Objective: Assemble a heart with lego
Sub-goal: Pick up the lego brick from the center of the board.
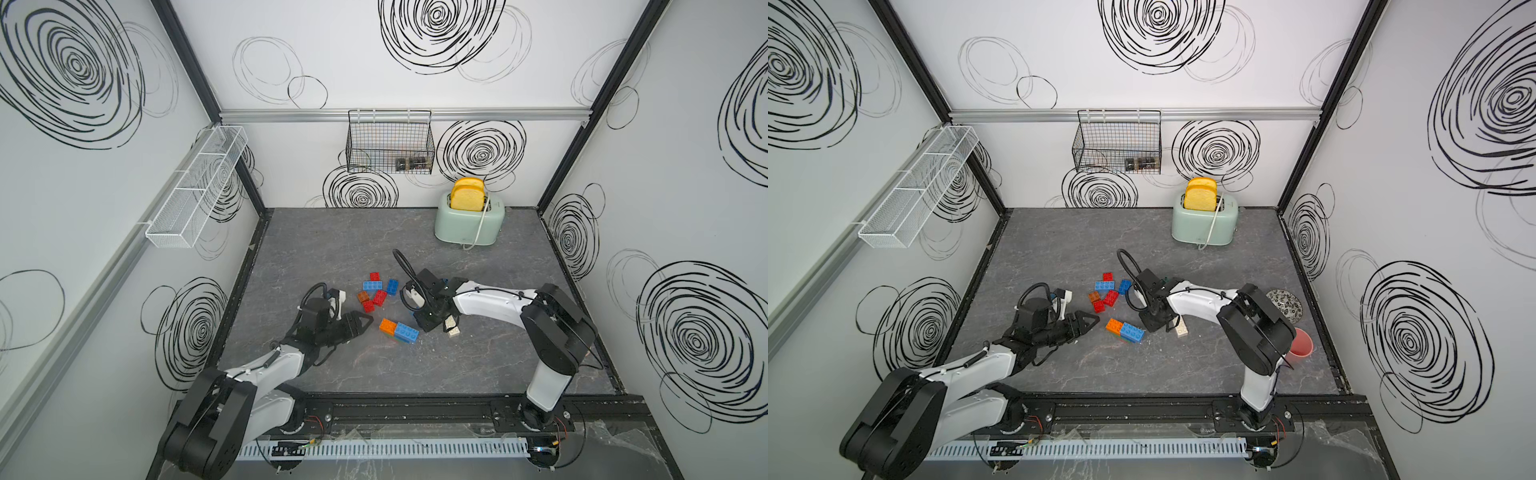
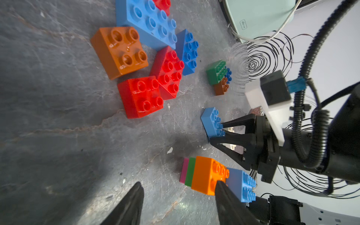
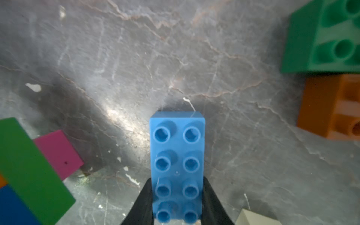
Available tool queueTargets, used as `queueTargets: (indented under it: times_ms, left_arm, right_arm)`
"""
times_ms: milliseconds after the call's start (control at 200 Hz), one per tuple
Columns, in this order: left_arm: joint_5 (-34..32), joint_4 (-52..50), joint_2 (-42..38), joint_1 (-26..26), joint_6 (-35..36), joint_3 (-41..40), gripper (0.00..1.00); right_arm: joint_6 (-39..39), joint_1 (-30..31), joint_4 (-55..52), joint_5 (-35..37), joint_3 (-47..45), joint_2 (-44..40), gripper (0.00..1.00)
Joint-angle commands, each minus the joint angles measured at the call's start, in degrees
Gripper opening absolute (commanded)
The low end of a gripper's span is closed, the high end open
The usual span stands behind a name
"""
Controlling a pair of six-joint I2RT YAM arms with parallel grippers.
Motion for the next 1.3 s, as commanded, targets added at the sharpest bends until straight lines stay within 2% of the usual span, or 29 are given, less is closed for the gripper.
queueTargets:
  times_ms: [0,125,245,460,700,881,1156,1291]
  left_arm:
    - [0.2,1.9,0.1,-0.3,-0.1,0.6,0.63]
    - [0.3,2.0,0.1,-0.4,-0.1,0.6,0.63]
    - [0.2,1.5,-0.3,-0.4,-0.1,0.4,0.63]
    - [-0.2,1.3,-0.4,-0.4,0.0,0.3,0.63]
    - [-0.4,1.4,0.2,-0.4,0.0,0.3,0.63]
    - [-0.4,1.2,0.0,-0.3,-0.1,0.3,0.63]
    - [-1.0,0.1,-0.4,-0.2,0.2,0.4,0.63]
    - [-2.8,-1.9,-1.7,-0.1,0.3,0.7,0.63]
  right_arm:
    - [0.4,0.1,-1.2,1.3,0.3,0.8,0.39]
    - [-1.3,0.1,-3.4,1.9,3.5,1.9,0.52]
    - [-2.5,-0.5,-3.8,0.4,5.2,2.7,0.53]
    - [-3.9,-0.7,-5.2,0.0,7.3,4.6,0.45]
    - [-4.5,-0.6,-6.0,-0.7,7.5,5.0,0.41]
    - [-4.6,-0.7,-6.3,-0.2,7.7,4.2,0.35]
    - [-7.3,-1.5,-8.3,2.2,10.3,1.5,0.32]
    - [-9.9,-1.0,-10.7,3.1,14.4,0.8,0.32]
